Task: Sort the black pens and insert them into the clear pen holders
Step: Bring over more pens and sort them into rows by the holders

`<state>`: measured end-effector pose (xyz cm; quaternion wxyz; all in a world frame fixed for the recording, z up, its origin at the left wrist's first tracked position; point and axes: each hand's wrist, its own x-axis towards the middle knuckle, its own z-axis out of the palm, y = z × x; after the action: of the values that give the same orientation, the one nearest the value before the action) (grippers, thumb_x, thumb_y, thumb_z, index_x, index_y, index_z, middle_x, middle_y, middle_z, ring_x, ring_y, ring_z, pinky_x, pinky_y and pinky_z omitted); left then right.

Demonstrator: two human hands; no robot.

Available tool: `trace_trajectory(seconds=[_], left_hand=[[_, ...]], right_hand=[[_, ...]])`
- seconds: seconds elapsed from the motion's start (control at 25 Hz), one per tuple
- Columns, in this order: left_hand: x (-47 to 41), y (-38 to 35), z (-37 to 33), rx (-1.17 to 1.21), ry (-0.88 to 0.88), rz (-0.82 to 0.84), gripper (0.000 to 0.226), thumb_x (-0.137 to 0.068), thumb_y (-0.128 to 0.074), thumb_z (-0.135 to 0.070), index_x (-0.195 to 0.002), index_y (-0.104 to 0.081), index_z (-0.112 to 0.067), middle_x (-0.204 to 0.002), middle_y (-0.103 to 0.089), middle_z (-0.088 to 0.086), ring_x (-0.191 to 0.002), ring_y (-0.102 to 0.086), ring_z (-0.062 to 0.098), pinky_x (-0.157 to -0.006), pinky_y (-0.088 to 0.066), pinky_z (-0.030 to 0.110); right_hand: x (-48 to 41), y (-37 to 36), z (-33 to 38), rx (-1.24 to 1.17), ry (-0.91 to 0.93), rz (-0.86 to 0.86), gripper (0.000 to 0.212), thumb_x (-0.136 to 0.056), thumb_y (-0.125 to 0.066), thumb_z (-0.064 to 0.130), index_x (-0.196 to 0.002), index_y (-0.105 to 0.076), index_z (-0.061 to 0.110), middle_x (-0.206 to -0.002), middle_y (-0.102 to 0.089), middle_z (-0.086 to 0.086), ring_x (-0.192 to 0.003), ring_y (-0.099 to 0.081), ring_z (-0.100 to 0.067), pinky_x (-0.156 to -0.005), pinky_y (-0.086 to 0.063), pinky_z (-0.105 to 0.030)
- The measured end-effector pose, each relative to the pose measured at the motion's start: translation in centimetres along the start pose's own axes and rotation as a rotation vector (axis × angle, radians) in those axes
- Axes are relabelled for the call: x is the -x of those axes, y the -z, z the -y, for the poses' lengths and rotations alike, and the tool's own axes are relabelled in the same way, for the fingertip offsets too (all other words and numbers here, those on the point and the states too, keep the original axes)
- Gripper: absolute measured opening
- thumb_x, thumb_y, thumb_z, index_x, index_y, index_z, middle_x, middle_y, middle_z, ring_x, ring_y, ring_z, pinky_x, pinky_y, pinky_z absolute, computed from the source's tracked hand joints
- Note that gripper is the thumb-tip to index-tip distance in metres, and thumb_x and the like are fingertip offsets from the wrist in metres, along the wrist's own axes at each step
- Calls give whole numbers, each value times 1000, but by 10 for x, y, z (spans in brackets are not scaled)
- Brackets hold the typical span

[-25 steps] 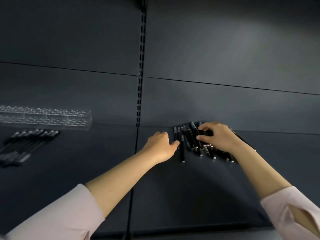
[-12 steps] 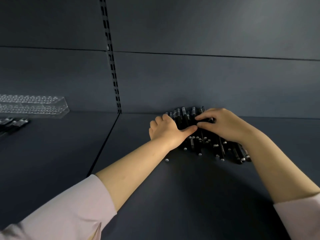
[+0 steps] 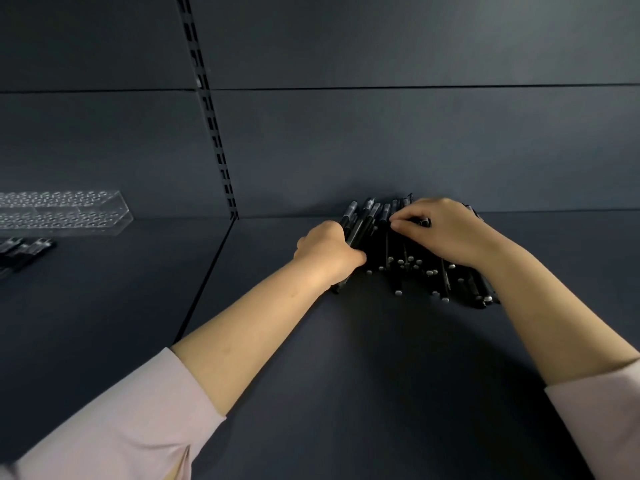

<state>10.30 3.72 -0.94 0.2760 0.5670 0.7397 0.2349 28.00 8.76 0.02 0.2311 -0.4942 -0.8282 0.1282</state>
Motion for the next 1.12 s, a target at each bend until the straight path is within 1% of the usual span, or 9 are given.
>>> trace_trajectory(seconds=[0.12, 0.32, 0.44, 0.6, 0.72, 0.8, 0.88, 0.96, 1.12], left_hand=[[3, 7, -1, -62, -32, 8, 35, -87, -69, -32, -76, -40, -16, -79, -45, -1, -67, -47, 14, -52, -37, 25], [-1, 19, 5, -81, -38, 29, 35, -88, -69, -33, -78, -41, -14, -78, -47, -1, -66, -50, 14, -53, -41, 26], [-5, 22, 11, 85, -17, 62, 26, -89, -70, -24, -93, -51, -8, -88, -57, 4, -74, -62, 18, -66, -53, 30], [-6, 34, 15, 413, 85, 173, 27, -89, -69, -9, -111, -58, 3, -93, -66, 13, -66, -63, 14, -55, -55, 20], [-1, 52, 19, 602, 182, 269, 21, -89, -68, -7, -107, -64, 1, -84, -69, 10, -62, -67, 14, -55, -56, 18], [6, 64, 22, 642, 183, 332, 17, -89, -69, -11, -103, -66, -3, -79, -73, 6, -61, -68, 12, -64, -57, 19], [17, 76, 27, 680, 147, 398, 16, -89, -68, -12, -102, -67, -2, -75, -73, 4, -62, -69, 12, -67, -57, 19], [28, 86, 35, 781, 131, 407, 15, -88, -67, -8, -100, -68, 1, -77, -73, 8, -66, -71, 14, -64, -59, 21], [50, 109, 62, 902, 118, 386, 19, -87, -67, -4, -104, -66, 5, -83, -73, 11, -72, -72, 16, -68, -60, 24]], right_hand=[[0, -1, 1, -4, -4, -21, 22, -94, -58, 34, -106, -72, 22, -107, -67, 8, -90, -52, -1, -68, -27, 9], [2, -1, 5, -8, -11, -42, 22, -95, -57, 34, -105, -73, 23, -107, -68, 9, -90, -52, 0, -70, -26, 9], [4, -1, 7, 6, -19, -47, 23, -95, -56, 36, -106, -72, 24, -106, -67, 10, -90, -51, -2, -69, -25, 10], [6, -1, 9, 18, -16, -46, 24, -95, -56, 35, -108, -72, 22, -105, -66, 12, -89, -51, -1, -69, -26, 9], [5, -2, 15, -20, -14, -89, 24, -95, -57, 32, -111, -71, 22, -107, -68, 10, -91, -51, 1, -71, -29, 3], [4, -3, 26, -150, -60, -113, 22, -95, -58, 32, -107, -72, 21, -103, -70, 11, -91, -58, -1, -75, -34, 3], [2, -8, 43, -306, -133, -97, 24, -94, -58, 36, -101, -74, 19, -96, -72, 9, -88, -63, -3, -82, -45, -10], [-1, -17, 68, -504, -227, -31, 28, -93, -59, 39, -95, -72, 15, -88, -73, 5, -79, -65, -4, -76, -54, -21], [-6, -33, 123, -977, -377, 57, 18, -89, -68, 25, -87, -66, 7, -69, -66, 1, -61, -62, -8, -59, -54, -20]])
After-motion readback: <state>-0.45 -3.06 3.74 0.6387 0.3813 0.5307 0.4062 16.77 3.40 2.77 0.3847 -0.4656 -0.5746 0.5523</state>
